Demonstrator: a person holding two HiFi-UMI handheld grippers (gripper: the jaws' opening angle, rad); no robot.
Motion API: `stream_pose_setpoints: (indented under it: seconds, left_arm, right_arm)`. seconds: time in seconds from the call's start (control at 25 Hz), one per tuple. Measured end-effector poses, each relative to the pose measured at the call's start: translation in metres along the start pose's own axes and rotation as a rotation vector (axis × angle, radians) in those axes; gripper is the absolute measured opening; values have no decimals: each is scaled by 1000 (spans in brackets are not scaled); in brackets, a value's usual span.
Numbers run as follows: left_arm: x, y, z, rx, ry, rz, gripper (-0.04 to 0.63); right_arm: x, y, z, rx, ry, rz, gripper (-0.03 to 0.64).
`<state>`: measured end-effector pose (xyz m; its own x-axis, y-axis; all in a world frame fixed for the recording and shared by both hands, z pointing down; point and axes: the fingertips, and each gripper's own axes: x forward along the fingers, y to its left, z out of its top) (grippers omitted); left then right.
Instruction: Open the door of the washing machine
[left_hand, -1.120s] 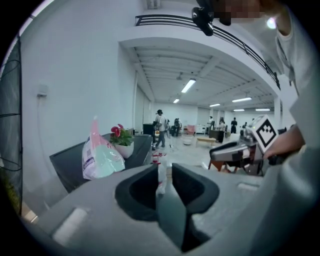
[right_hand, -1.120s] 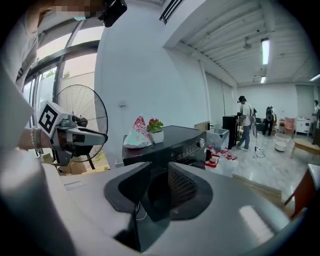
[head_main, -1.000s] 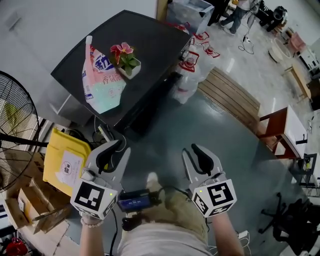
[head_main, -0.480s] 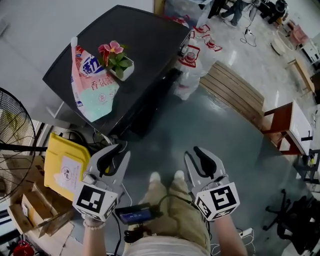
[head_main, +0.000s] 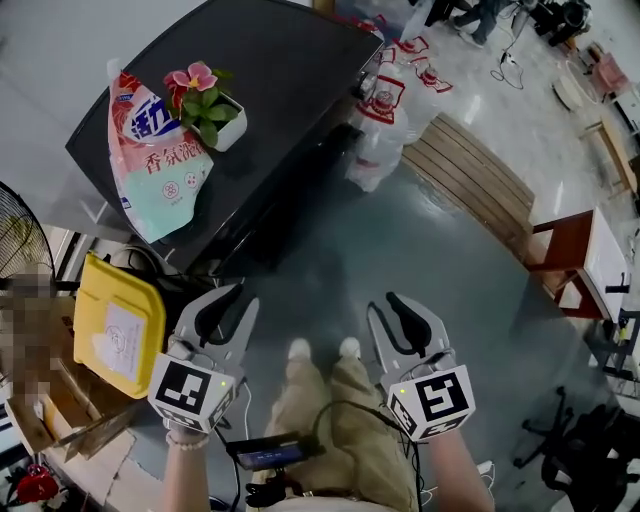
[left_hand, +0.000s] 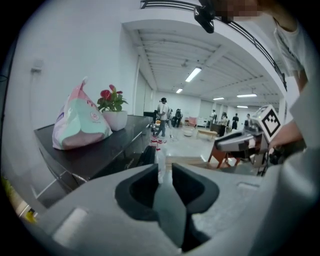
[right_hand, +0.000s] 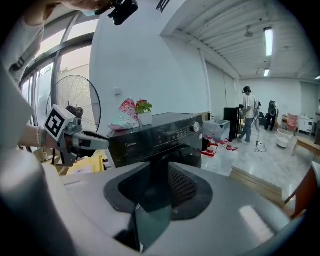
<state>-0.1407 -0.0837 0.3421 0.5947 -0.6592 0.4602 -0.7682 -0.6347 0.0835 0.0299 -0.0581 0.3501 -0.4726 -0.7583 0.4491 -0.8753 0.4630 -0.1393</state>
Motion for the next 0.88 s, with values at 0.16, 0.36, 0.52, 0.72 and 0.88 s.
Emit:
stream_pose_setpoints:
  seconds: [0.16,0.36,0.52,0.72,0.88]
  left_arm:
    - [15,3,-26,-16,45,16,87]
    - [32,15,-50,-31,63,50,101]
    - [49,25,-67,-11,79,62,111]
    - [71,32,-90,-5,105,54,117]
    - [88,38,-115,-8,133,62,117]
  right_arm:
    - [13,-9,-13,0,20,19,95]
    - [31,-15,-26,-4,36,43,95]
    - [46,-18,-35,-5,48,57,95]
    - [60,-21,-46,5,55,58,95]
    - [69,-25,-53,17,56,50,95]
